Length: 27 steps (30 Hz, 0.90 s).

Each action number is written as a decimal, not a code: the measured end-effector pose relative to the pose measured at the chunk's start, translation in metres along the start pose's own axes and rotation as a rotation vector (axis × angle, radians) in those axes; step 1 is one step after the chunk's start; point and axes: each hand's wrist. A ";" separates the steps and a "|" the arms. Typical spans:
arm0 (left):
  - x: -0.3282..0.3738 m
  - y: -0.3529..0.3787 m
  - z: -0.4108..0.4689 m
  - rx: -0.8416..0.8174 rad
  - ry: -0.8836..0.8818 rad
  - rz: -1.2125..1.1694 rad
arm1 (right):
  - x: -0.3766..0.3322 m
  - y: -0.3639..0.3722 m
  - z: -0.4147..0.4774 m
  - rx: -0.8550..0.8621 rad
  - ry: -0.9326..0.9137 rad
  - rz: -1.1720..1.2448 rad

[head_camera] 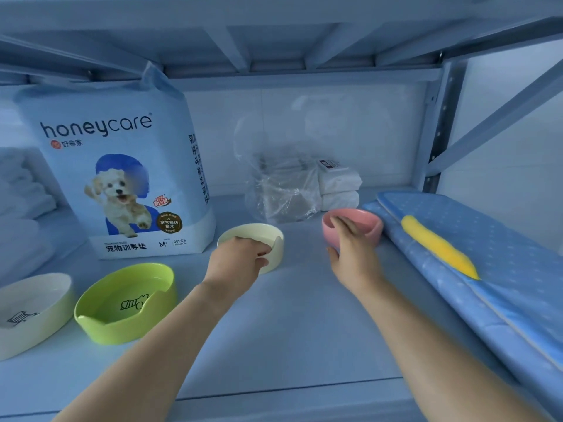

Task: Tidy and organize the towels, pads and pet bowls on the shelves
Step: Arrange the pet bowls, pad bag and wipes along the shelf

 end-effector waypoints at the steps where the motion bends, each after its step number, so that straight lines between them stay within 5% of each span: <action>1: 0.004 0.002 0.002 0.000 -0.001 -0.011 | 0.001 0.000 0.001 0.003 0.007 0.005; 13: 0.053 0.022 0.037 -0.014 0.031 -0.109 | 0.010 -0.003 0.005 -0.079 0.131 -0.017; 27: 0.053 0.059 0.051 0.211 0.144 -0.196 | 0.019 0.000 0.013 0.025 0.216 0.056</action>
Point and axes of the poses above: each hand's wrist, its own z-axis towards the middle knuckle, its own y-axis out of the palm, x = y × z, and after that the axes turned 2 degrees about y, right-handed
